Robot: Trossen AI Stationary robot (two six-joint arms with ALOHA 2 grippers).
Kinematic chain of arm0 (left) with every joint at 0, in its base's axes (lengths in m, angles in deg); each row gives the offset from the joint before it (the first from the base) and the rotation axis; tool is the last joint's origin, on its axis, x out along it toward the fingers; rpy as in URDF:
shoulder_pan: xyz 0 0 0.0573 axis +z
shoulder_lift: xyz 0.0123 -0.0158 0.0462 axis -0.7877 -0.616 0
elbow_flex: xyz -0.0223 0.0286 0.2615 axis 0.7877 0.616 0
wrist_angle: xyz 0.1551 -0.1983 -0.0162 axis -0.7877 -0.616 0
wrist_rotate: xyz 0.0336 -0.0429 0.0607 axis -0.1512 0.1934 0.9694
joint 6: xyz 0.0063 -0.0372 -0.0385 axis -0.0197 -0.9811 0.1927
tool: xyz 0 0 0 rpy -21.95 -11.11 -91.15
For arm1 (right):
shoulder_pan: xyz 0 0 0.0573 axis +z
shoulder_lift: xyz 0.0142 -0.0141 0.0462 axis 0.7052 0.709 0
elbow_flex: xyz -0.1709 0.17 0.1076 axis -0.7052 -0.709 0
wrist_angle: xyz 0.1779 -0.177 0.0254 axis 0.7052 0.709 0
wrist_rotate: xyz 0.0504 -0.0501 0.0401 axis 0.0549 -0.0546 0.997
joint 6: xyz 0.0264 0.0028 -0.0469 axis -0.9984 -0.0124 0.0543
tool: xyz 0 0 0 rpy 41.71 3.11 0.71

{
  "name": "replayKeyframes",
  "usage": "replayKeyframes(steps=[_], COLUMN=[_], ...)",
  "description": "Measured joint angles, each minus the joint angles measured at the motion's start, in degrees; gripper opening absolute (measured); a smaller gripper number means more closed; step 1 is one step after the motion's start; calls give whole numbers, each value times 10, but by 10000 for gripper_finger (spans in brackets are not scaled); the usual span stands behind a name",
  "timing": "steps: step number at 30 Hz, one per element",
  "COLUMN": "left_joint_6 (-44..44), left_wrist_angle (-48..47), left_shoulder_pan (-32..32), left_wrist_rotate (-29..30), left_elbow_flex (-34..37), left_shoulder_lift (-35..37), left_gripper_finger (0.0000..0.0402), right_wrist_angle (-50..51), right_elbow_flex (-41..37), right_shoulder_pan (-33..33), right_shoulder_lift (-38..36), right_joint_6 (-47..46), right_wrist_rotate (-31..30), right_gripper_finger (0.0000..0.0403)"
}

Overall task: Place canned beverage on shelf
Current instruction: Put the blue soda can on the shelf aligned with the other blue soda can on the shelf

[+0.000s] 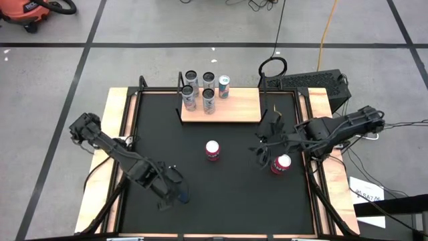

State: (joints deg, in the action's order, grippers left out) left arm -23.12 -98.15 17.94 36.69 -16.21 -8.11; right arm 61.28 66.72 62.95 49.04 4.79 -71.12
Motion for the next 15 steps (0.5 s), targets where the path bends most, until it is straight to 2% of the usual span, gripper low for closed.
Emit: replayKeyframes(steps=[3, 9, 15], left_joint_6=[8, 10, 81], left_wrist_angle=[1, 16, 69], left_shoulder_pan=[20, 59, 98], left_wrist_rotate=[5, 13, 3], left_elbow_flex=[-20, -38, -53], left_shoulder_lift=[0, -3, -32], left_gripper_finger=[229, 228, 228], right_wrist_angle=[-3, -146, -236], right_elbow_flex=[-54, -190, -246], right_shoulder_pan=[0, 0, 2], right_shoulder_lift=[-21, -95, -130], right_joint_6=[-22, -81, -126], right_wrist_rotate=[3, 46, 65], right_gripper_finger=[283, 283, 283])
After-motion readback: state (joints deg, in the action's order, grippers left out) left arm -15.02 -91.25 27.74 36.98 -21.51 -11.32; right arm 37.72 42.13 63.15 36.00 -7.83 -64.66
